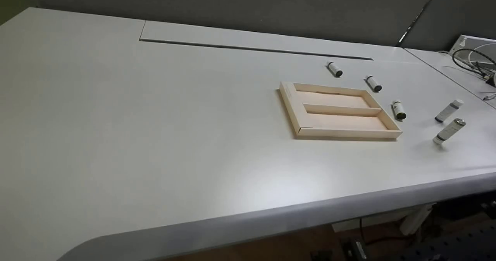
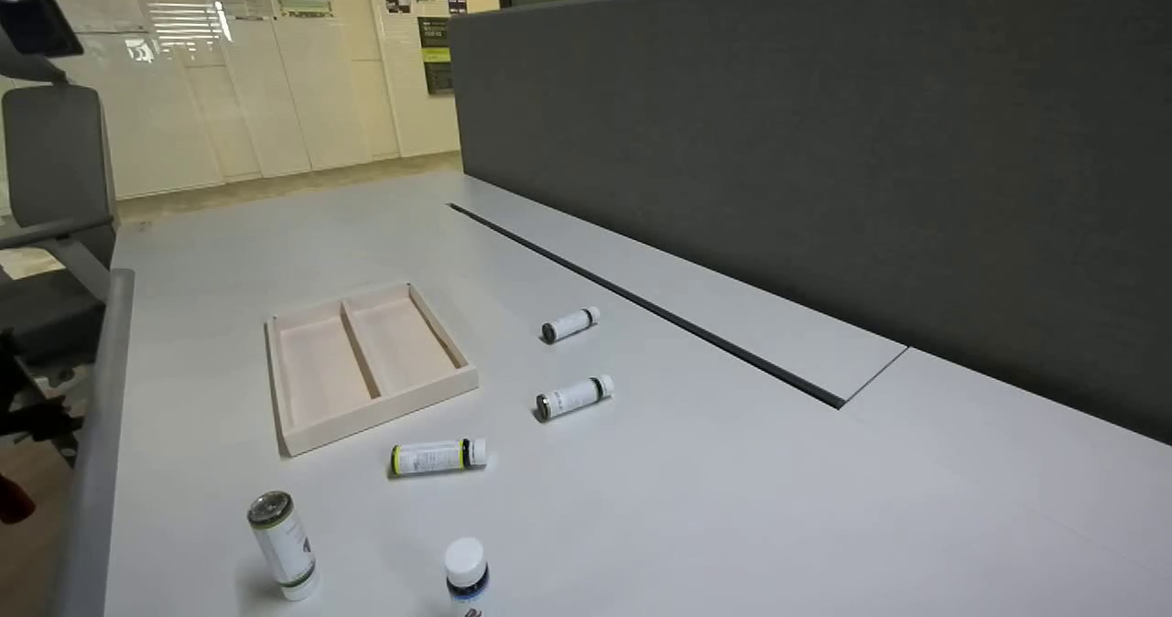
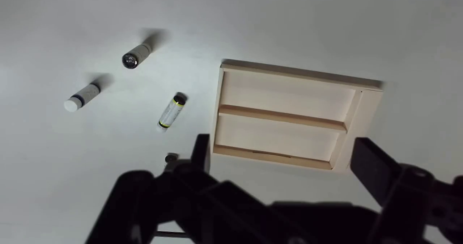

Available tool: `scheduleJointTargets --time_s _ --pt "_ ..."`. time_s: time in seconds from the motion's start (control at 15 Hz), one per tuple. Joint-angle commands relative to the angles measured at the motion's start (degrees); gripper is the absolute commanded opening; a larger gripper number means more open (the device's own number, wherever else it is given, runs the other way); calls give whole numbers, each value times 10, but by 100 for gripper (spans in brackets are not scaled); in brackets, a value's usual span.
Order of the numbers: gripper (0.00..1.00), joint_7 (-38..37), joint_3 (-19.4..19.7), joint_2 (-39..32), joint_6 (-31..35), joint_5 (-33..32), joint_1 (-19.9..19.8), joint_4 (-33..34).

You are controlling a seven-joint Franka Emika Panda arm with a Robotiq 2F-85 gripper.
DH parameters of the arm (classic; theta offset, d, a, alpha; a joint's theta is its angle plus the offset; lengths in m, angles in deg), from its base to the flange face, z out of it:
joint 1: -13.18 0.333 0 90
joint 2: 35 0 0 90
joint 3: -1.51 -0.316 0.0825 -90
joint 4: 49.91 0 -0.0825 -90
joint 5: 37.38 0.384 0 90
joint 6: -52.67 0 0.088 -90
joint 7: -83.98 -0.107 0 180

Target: Get the leftmost bottle on the table and put it in the left end of the lower half of the cardboard

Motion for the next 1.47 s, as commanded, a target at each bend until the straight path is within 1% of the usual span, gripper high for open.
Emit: scheduleJointTargets --time_s 0.0,0.13,0.2,0.27,0.4,0.47,0.67,0.73,1.0,1.4 --pt "100 17 34 -30 -10 5 -14 19" --pt "100 32 50 -42 10 -3 -25 18" --pt "100 49 61 -43 43 -2 -21 8" --pt "100 58 64 -49 51 -4 -20 5" --pt "100 32 48 -70 43 -13 -29 7" --pt "100 0 1 0 -2 -1 1 1" --pt "100 0 1 0 -2 -1 1 1" --pt "100 0 2 -1 -2 0 1 1" --pt "100 28 43 -28 0 1 -25 10" --pt "100 29 42 -33 0 1 -25 11"
